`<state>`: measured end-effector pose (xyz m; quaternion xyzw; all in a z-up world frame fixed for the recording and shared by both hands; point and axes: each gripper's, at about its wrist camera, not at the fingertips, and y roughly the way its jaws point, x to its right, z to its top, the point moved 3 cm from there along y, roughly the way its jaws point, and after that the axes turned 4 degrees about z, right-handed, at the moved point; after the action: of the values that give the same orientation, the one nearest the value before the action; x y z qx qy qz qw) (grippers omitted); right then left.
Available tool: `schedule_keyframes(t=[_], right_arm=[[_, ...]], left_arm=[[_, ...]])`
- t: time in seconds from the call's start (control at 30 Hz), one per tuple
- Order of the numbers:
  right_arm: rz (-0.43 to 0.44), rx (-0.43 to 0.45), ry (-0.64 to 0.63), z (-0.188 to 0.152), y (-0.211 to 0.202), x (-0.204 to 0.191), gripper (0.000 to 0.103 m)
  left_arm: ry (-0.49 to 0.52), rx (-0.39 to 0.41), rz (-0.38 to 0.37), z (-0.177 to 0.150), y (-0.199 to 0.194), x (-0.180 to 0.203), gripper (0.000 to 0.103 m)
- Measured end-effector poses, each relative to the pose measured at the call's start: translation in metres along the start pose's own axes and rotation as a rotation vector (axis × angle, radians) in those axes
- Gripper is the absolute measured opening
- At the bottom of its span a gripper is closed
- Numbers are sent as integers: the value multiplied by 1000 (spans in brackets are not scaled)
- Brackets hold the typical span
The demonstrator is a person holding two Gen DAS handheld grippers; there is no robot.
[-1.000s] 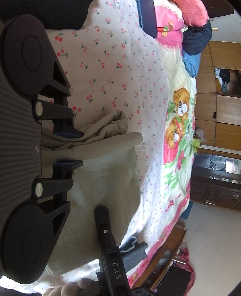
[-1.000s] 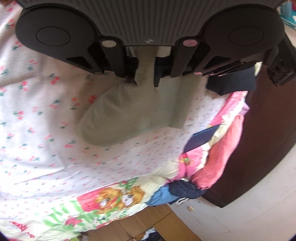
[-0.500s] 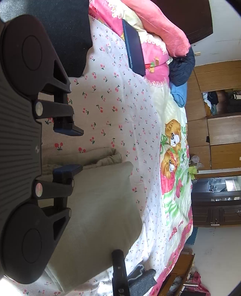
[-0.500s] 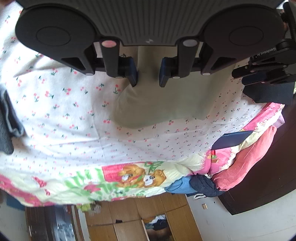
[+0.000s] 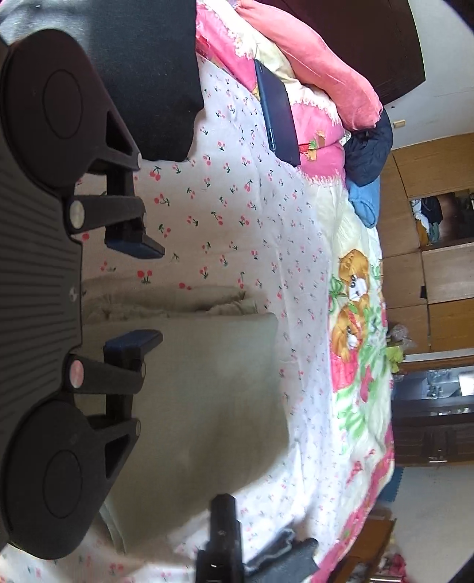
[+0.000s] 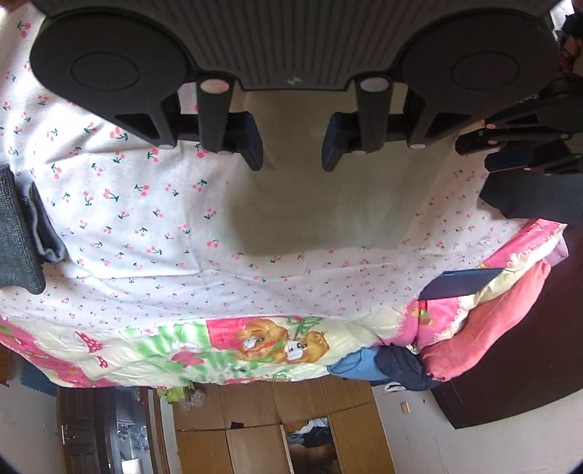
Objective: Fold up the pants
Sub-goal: 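Open the right gripper and withdraw it from the trousers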
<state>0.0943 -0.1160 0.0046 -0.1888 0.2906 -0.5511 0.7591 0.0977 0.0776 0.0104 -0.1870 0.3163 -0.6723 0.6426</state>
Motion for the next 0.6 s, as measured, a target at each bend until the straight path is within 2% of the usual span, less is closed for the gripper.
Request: schedule_keyframes(t=[0.13, 0.23, 0.33, 0.5, 0.6], right_arm=[[34, -2, -17, -17, -17, -16, 37], [26, 2, -4, -30, -30, -18, 36], [16, -5, 30, -42, -41, -11, 37], [-17, -20, 71, -59, -53, 2, 37], [-23, -28, 101, -66, -57, 9, 37]], left_arm=[[26, 50, 17, -7, -26, 26, 90], [49, 64, 48, -14, -37, 42, 97], [38, 51, 43, -21, -41, 53, 103], [-61, -6, -44, -35, -39, 60, 103], [-121, -38, -65, -45, -34, 62, 103]])
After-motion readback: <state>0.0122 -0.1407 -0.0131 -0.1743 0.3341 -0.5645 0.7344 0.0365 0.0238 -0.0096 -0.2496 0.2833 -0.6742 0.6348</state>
